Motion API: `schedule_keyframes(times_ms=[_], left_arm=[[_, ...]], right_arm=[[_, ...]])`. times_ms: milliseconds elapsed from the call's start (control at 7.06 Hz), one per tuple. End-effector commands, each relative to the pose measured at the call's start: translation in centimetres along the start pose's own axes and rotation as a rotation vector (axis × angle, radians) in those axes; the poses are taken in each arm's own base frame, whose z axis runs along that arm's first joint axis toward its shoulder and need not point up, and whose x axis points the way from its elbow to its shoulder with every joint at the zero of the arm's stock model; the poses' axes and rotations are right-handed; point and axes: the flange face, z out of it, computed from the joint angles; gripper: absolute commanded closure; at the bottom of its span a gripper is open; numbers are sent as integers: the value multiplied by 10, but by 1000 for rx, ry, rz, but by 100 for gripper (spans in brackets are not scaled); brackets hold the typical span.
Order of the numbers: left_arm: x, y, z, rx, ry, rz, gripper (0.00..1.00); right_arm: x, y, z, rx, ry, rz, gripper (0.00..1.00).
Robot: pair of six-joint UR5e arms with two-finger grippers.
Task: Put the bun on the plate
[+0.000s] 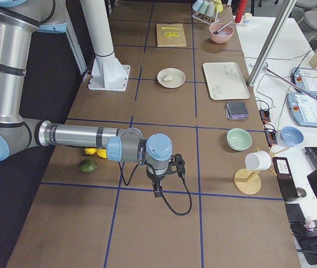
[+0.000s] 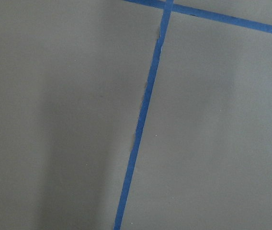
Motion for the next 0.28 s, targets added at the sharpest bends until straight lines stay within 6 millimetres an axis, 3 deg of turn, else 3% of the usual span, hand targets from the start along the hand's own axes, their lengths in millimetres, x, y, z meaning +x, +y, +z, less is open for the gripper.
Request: schedule_keyframes(times_ms=[0, 142], left_arm=[[-2, 2, 2, -4, -4, -4, 0], [-2, 2, 2, -4, -7, -4, 0]], right_arm=[[2, 1, 2, -4, -1, 5, 0], [1, 1, 2, -3, 1, 4, 0]])
